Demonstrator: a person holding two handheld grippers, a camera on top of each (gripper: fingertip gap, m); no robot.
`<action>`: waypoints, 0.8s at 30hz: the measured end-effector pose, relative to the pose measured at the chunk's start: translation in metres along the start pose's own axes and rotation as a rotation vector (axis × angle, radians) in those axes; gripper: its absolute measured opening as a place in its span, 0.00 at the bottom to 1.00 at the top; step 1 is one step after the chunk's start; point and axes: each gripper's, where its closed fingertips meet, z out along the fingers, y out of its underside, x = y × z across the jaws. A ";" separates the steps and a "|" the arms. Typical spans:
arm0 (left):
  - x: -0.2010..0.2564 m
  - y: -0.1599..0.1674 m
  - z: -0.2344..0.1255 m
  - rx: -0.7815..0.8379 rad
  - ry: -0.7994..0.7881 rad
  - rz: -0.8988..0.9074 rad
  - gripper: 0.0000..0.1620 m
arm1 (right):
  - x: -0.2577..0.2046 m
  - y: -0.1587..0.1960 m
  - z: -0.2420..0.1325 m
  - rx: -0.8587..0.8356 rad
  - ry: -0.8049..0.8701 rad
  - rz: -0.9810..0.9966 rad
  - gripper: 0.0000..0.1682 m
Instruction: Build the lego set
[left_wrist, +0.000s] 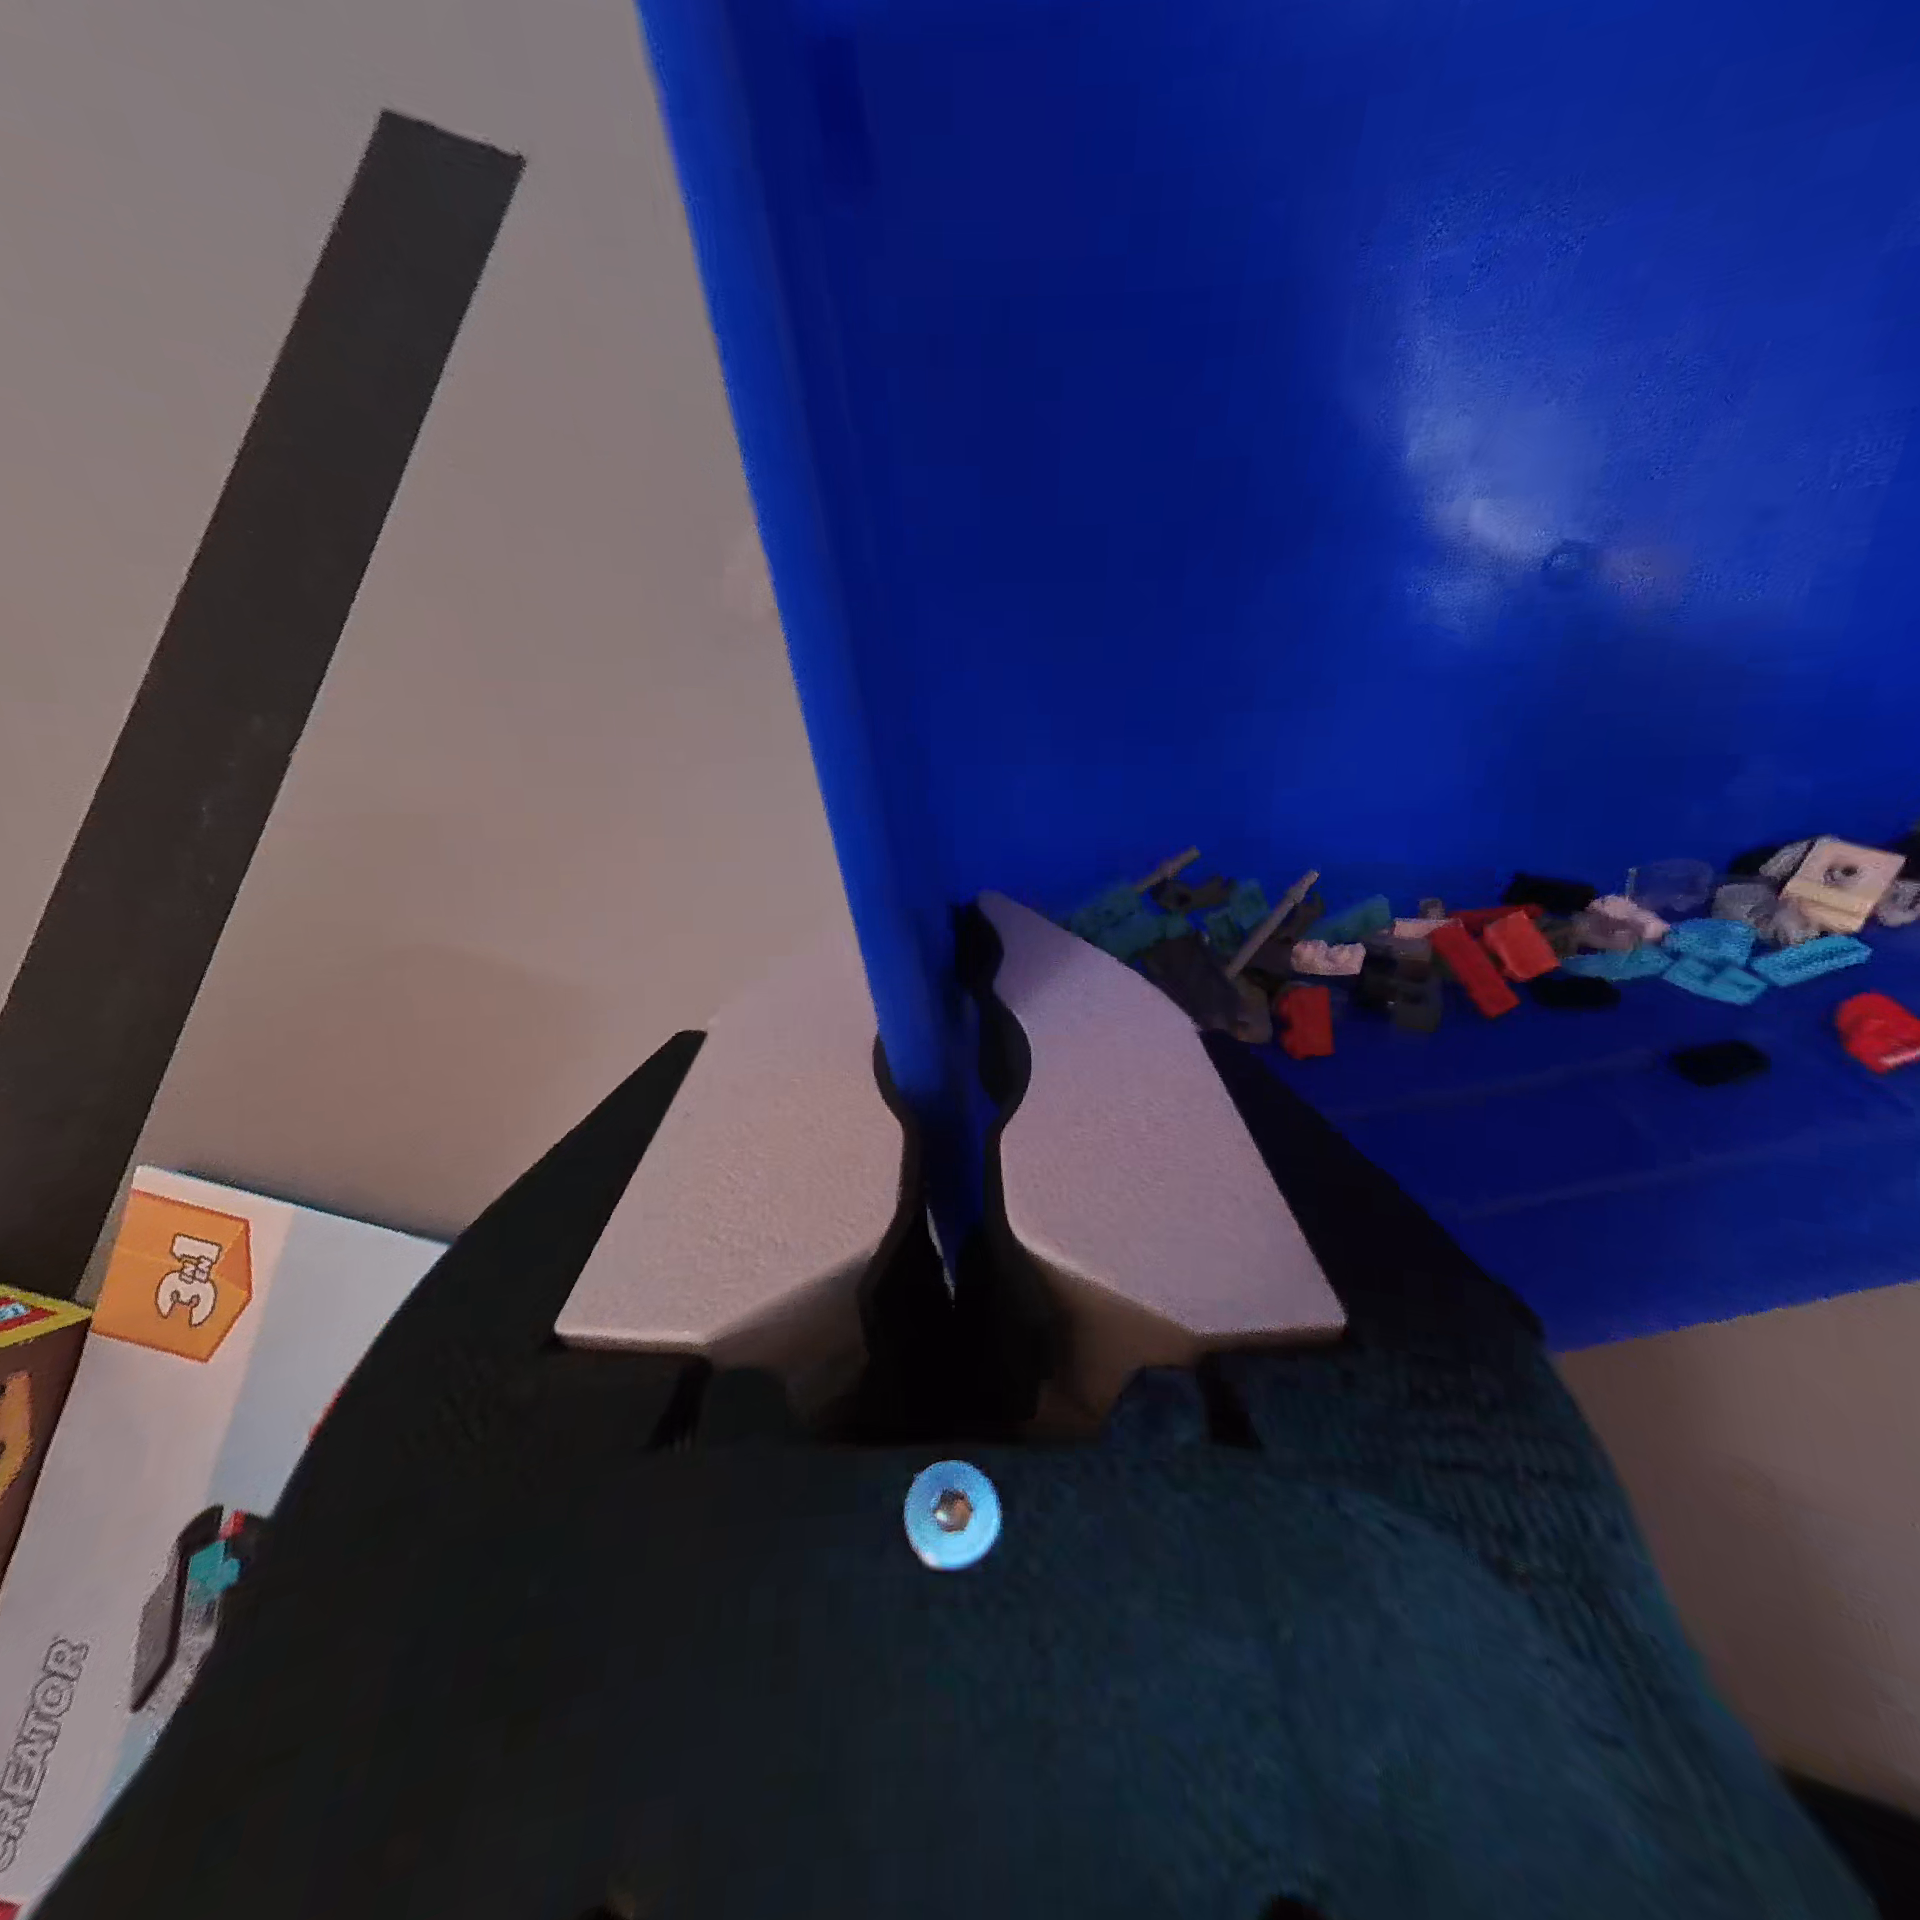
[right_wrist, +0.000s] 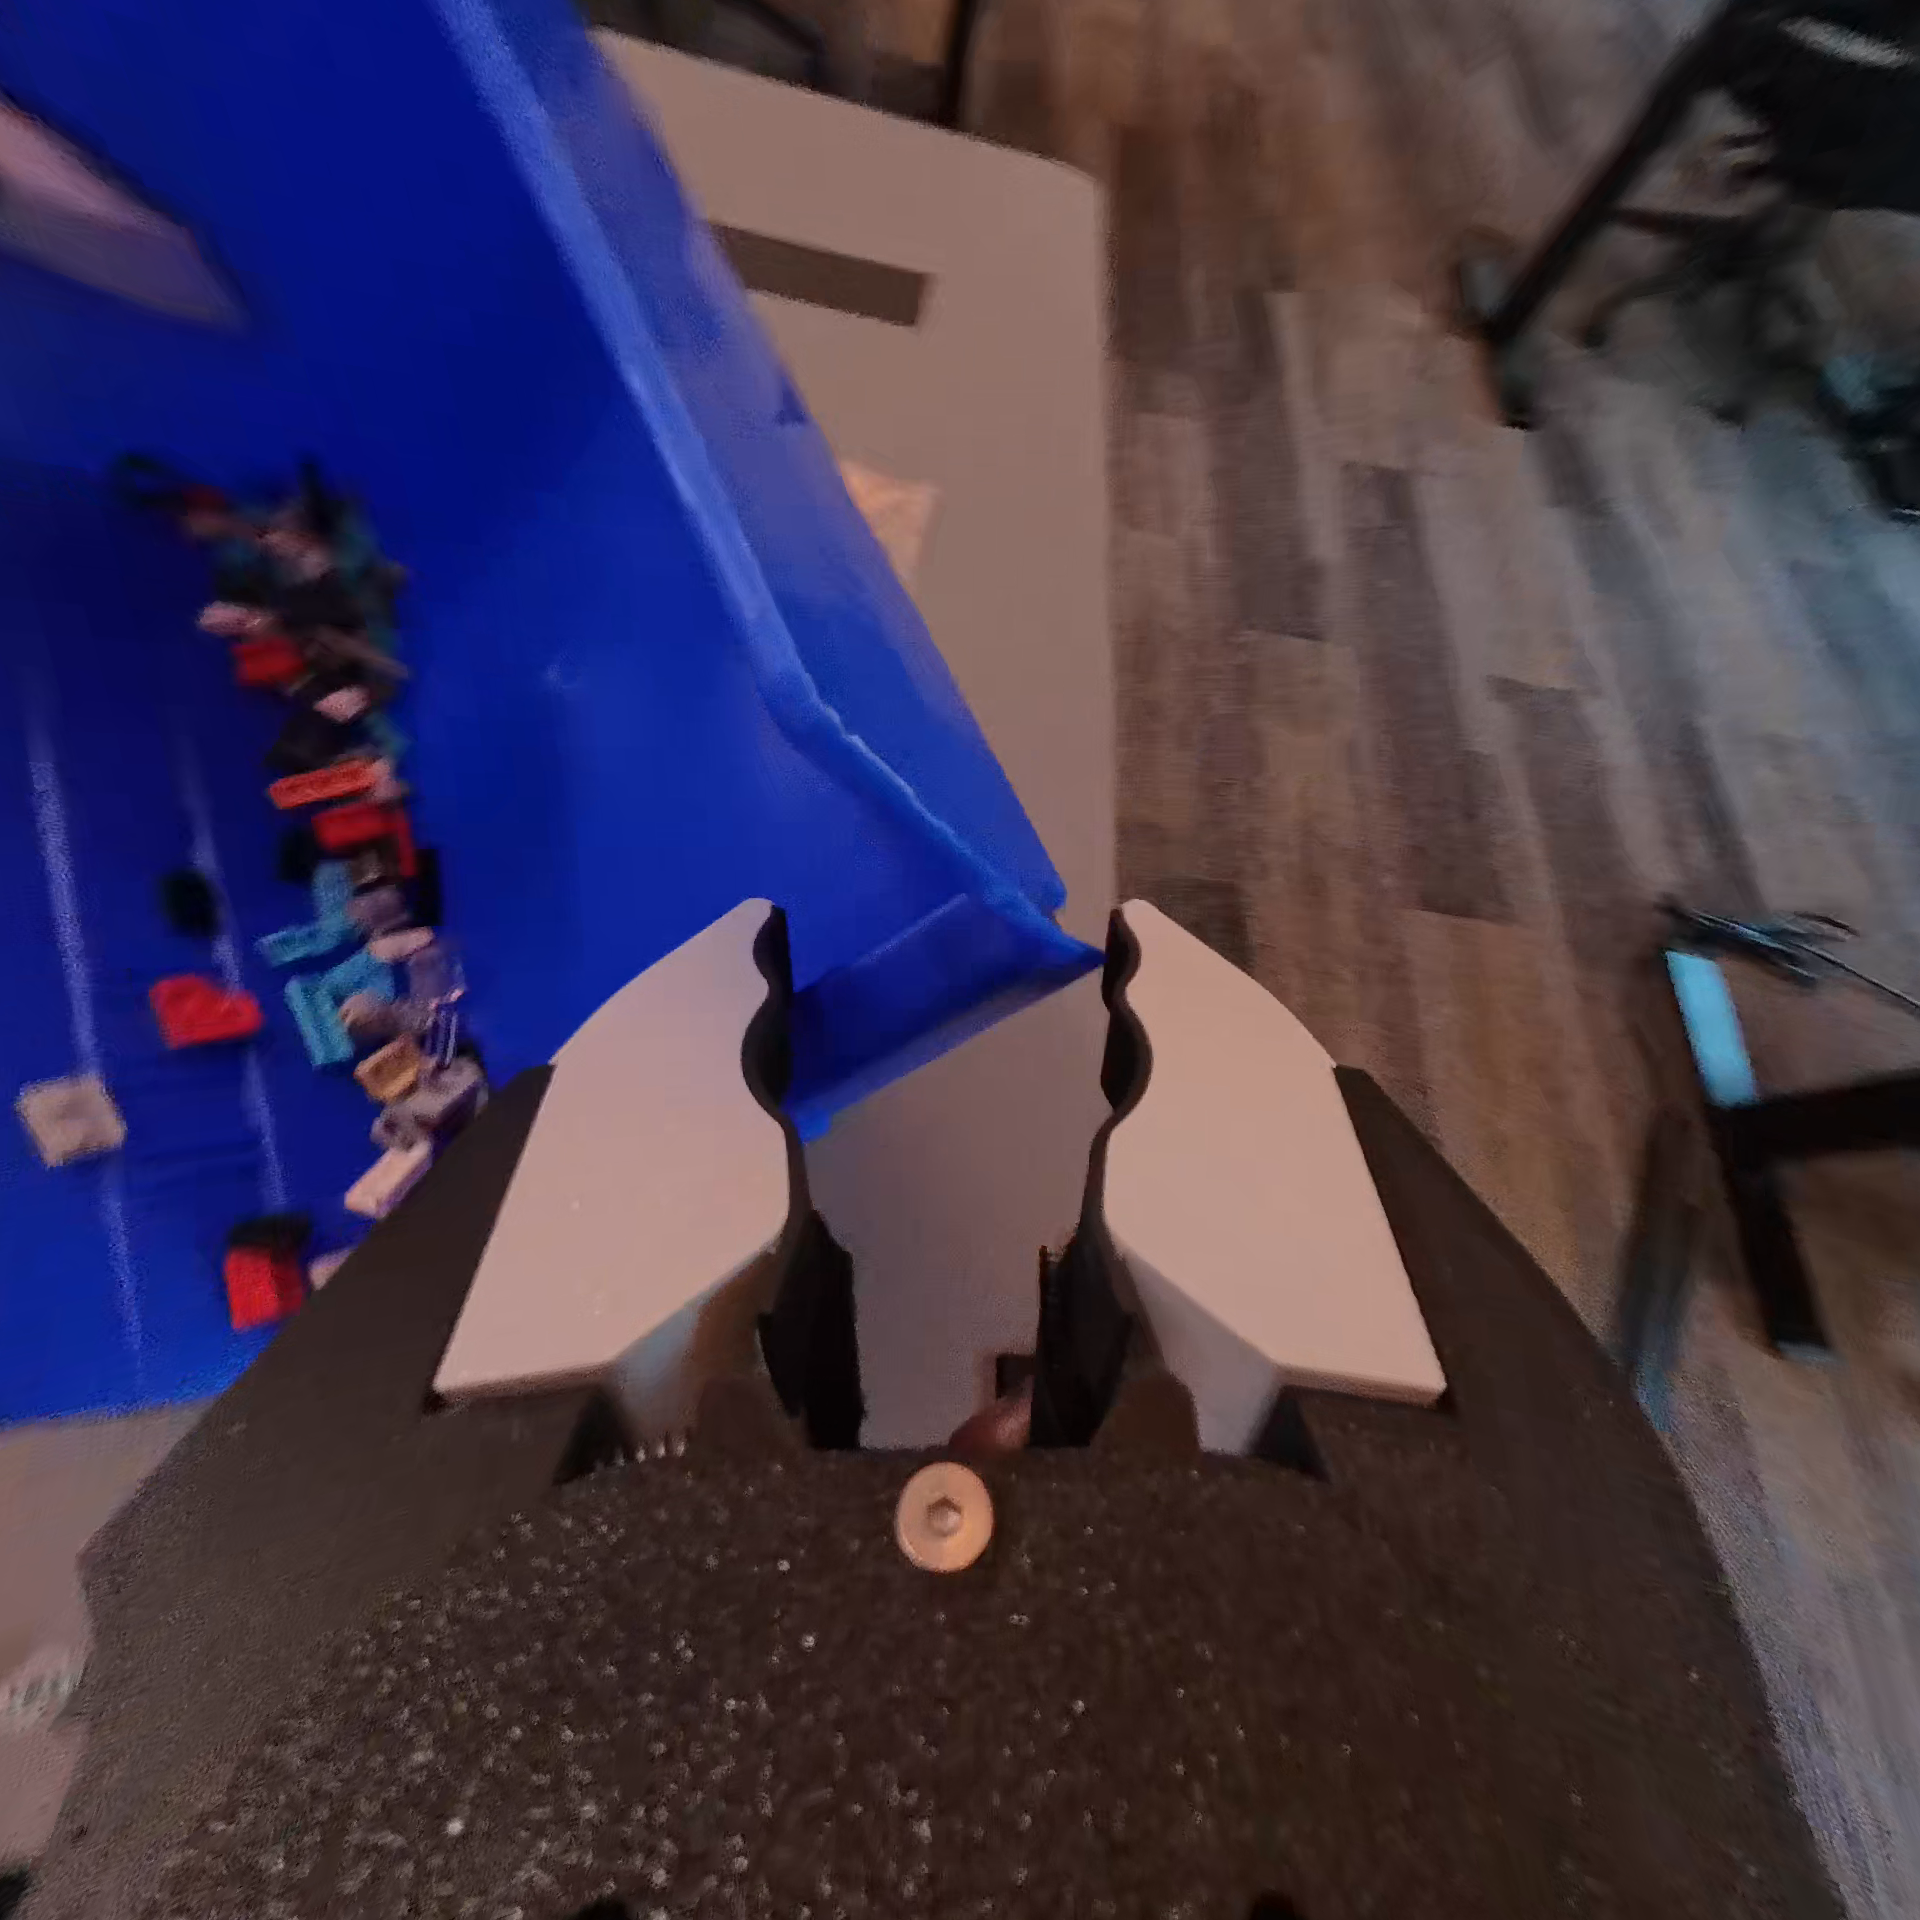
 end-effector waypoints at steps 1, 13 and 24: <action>0.000 -0.001 0.002 -0.023 0.015 -0.006 0.02 | -0.004 0.003 -0.002 -0.007 -0.069 -0.018 0.36; -0.002 0.003 0.014 -0.210 0.012 0.013 0.14 | -0.084 0.068 -0.087 -0.083 -0.415 -0.333 0.29; 0.031 -0.022 -0.157 0.497 0.049 0.074 0.22 | -0.156 0.145 -0.069 -0.025 -0.637 -0.281 0.13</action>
